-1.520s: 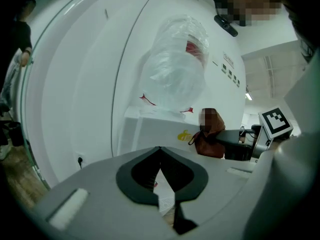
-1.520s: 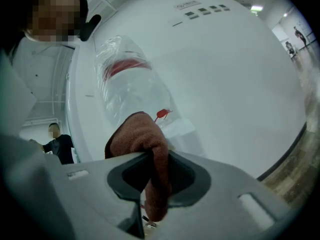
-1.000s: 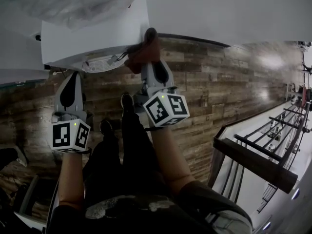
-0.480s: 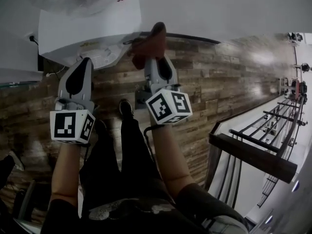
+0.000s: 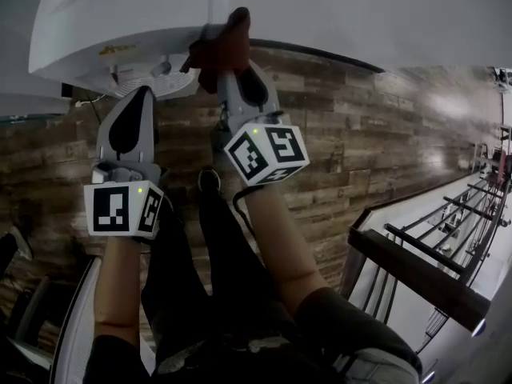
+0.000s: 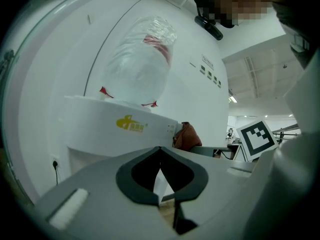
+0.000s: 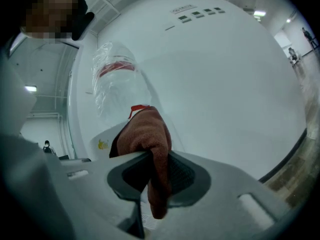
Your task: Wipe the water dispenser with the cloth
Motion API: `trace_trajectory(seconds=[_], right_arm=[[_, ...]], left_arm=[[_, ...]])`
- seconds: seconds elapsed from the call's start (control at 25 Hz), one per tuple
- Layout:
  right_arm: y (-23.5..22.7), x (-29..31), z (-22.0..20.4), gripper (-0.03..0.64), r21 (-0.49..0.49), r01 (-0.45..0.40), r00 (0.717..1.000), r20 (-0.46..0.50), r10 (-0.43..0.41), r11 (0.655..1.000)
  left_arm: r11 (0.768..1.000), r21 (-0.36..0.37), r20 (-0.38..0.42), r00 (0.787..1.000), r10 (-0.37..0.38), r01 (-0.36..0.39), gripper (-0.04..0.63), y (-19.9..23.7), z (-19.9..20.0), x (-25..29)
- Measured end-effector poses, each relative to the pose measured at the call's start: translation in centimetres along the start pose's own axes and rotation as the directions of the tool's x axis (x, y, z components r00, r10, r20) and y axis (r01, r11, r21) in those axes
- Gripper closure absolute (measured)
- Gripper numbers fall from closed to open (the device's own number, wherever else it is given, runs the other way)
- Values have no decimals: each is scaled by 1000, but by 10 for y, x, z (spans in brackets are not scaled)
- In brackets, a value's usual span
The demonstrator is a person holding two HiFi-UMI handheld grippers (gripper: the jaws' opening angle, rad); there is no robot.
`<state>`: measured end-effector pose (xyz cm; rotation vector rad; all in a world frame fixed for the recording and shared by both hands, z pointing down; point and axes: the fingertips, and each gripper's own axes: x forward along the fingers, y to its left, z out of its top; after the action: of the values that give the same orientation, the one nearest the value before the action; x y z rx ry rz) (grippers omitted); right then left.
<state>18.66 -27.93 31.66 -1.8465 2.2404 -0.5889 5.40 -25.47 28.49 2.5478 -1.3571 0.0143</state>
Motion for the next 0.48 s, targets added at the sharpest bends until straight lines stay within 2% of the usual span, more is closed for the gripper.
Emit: trace_trajectory(seconds=[0.24,0.48], right_arm=[[-18,12,-62,552,-26,-5,998,-69,3,1000],[-55,25,-138,552,-52,22,996,-85,-26,998]], left_arm=[[1000,-9,-65,998,1,-1,577,14,-65,-8],[1000,-12,-93,996,12,-13,577,51,-150,-12]])
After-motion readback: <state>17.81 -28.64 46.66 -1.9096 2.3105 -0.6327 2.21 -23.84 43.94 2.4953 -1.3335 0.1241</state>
